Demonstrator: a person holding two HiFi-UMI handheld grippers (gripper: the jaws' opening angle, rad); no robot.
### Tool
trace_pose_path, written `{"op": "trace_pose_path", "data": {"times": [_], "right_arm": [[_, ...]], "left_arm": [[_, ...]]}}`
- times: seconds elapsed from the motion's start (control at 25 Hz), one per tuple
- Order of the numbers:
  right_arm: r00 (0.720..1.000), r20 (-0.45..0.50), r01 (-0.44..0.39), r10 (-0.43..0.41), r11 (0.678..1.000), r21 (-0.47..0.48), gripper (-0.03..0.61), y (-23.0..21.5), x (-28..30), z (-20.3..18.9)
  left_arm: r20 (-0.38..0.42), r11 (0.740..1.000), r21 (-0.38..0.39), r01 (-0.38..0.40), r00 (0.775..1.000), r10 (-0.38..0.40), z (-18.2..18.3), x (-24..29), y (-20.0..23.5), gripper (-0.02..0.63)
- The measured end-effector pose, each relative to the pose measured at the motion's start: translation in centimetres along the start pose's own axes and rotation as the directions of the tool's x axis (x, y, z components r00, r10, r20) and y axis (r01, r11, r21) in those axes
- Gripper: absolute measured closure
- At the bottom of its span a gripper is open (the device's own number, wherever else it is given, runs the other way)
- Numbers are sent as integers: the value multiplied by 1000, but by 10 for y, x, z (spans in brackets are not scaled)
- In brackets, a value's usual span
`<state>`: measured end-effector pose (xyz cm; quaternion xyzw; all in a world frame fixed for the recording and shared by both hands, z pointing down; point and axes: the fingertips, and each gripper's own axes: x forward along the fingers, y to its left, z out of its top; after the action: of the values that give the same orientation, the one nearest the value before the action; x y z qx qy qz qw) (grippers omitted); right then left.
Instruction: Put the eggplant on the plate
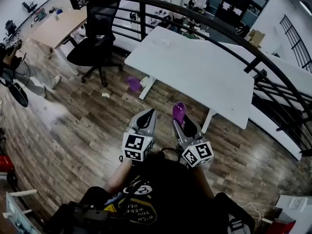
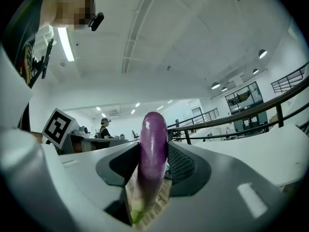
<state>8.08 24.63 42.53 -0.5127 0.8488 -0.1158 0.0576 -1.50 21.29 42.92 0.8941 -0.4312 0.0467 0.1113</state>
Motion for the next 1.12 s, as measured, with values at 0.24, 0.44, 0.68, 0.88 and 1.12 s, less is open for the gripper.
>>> {"op": "trace_pose_path", "data": {"times": [0.24,0.44,0.68,0.88,1.12], "right_arm": [[1000,-18,7,-7,1000,-9,394,0,7,-6],[999,-31,37,-38,999,-9,393,-9,33,-11],[999,-16,40,-41,999,-18,391,3,50,-11],[997,-56,58,-59,998,-18,391,-2,67,-21],[992,-113,53,-52,999,5,391,-27,108,-31]], "left_arm": [[-15,1000,-11,4,1000,-4,-6,2,10,609],[-20,1000,3,10,1000,-10,-5,8,29,609],[-12,999,-18,35,999,-36,-9,4,46,609],[-28,999,-24,30,999,-30,-12,15,65,608],[-107,993,-111,23,994,-35,-27,54,92,609]]}}
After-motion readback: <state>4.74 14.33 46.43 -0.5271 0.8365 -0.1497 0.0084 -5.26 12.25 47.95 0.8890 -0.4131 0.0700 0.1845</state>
